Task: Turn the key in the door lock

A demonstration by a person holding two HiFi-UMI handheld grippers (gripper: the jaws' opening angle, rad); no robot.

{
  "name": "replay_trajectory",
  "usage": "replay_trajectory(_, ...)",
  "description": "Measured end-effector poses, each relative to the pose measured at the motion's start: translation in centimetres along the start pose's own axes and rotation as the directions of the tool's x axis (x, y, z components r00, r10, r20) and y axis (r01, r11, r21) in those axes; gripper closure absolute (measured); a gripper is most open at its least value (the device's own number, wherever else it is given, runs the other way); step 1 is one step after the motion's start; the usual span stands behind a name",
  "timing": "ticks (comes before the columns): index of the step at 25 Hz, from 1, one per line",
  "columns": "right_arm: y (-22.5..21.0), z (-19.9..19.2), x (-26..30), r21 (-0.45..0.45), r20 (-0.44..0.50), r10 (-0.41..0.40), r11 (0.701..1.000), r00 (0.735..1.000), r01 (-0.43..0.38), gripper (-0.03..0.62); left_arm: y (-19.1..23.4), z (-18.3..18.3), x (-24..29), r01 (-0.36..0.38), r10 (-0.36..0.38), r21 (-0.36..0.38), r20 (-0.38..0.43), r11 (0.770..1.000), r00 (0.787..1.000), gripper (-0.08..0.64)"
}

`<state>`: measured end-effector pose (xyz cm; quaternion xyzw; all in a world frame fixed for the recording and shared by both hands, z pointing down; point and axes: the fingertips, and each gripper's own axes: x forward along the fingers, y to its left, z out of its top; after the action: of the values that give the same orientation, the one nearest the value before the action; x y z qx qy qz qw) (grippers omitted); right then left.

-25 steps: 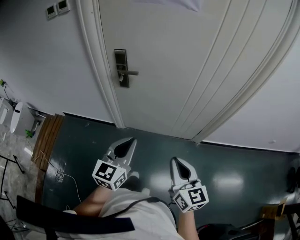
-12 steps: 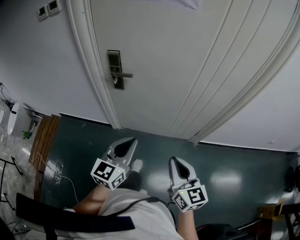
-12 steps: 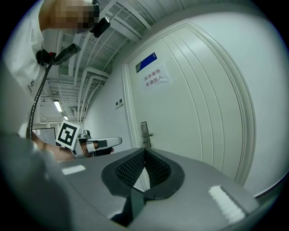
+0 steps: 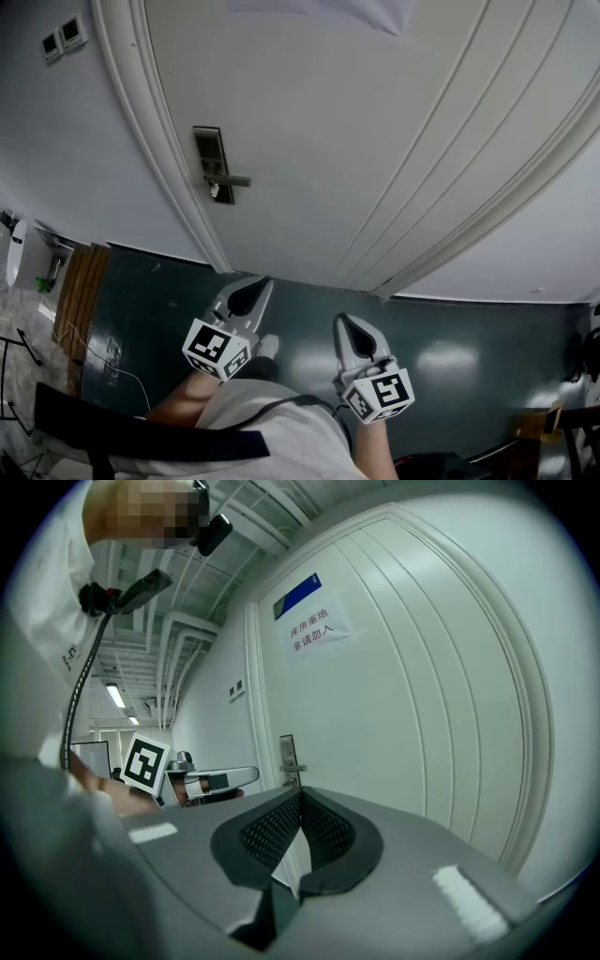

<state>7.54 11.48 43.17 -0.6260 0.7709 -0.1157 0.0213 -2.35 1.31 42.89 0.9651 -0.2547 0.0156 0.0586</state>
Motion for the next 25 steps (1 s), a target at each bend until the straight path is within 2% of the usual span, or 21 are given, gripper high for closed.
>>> replay_trajectory(4,-1.3,1.1,3.5,0.0,-0.002,-0.004,1.0,1.0,0.004,0.583,3.1,1.0,2.8,0.01,-0.009,0.023,-0.007,1.0,1.0,0.555)
replay_trajectory(9,-2.3,2.0,8.3,-0.011,-0.014,0.005,1.0,1.0,-0.005,0.583,7.6,1.6,5.4,-0.013,0.014,0.046,-0.009,0.999,1.0,0.555)
replay_trajectory(15,-2.9,3.0,14.0,-0.037,-0.017,0.026,0.999,1.0,-0.027,0.583,12.8,0.2,7.6,-0.014,0.013,-0.007,-0.06,1.0,0.998,0.555)
replay_trajectory(25,-3.1,2.9,19.6,-0.027,-0.036,0.055,0.998,0.998,-0.056,0.583,17.6,-1.4,9.6,-0.035,0.035,0.004,-0.098,0.999,0.995,0.555)
